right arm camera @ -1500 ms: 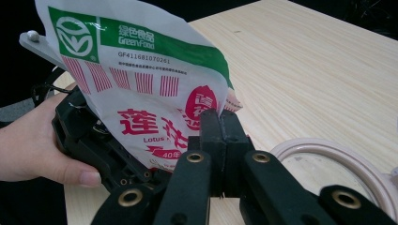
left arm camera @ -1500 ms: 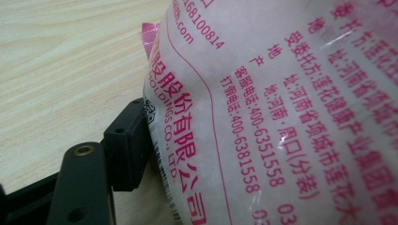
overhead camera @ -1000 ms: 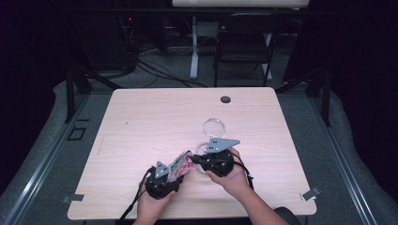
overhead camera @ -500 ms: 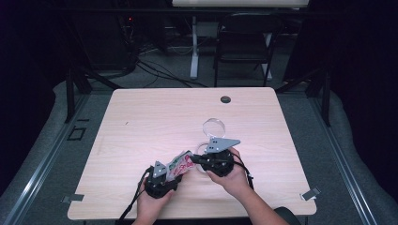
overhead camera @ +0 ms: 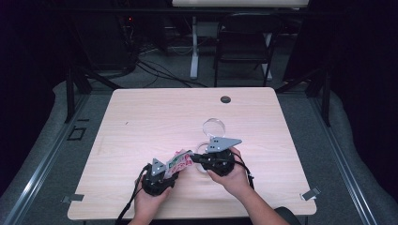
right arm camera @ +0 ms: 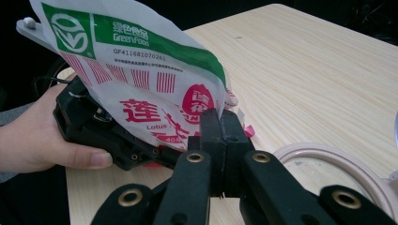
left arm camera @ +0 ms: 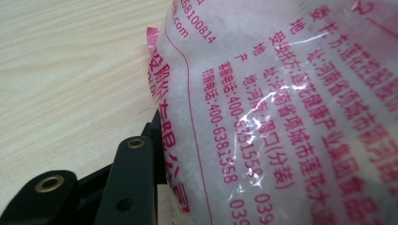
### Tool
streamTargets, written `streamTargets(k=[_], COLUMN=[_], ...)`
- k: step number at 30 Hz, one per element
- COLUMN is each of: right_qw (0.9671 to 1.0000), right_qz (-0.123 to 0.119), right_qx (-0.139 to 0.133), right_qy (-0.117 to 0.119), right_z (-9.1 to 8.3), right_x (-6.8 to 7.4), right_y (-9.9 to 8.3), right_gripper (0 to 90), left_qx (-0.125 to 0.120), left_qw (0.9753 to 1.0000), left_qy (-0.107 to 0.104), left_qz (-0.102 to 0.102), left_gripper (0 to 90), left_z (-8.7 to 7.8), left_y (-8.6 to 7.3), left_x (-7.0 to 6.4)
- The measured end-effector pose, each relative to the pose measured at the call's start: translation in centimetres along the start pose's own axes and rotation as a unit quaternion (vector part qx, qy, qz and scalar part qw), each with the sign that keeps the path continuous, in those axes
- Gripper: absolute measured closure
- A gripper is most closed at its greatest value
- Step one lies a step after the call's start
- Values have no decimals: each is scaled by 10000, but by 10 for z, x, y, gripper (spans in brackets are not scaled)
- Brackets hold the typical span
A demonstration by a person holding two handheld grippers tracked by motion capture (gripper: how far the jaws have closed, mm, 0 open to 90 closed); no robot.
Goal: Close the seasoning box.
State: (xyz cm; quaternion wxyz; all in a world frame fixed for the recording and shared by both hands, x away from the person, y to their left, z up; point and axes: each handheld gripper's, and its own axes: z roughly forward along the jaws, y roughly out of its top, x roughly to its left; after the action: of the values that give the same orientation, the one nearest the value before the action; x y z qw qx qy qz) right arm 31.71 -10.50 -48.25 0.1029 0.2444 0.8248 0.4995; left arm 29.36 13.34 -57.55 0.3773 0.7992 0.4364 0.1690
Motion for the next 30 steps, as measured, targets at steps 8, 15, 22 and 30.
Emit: streamTargets(k=[8, 15, 22, 30], right_qw=[10000, 9999, 9999, 9994], right_qz=[-12, 24, 34, 26], right_qx=[-45, -113, -161, -311], right_qy=[9, 1, 3, -113], right_z=[-2, -3, -3, -10], right_x=[-1, 0, -1, -2], right_y=[1, 1, 3, 3], right_gripper=[900, 900, 764, 666], left_qx=[-21, -35, -127, -179], left_qw=[9999, 9995, 9988, 9981], left_qy=[106, 207, 371, 468], left_qz=[125, 238, 291, 354], left_gripper=[588, 589, 591, 591], left_z=[-3, -7, -10, -13], left_y=[4, 7, 11, 18], left_x=[1, 3, 6, 10])
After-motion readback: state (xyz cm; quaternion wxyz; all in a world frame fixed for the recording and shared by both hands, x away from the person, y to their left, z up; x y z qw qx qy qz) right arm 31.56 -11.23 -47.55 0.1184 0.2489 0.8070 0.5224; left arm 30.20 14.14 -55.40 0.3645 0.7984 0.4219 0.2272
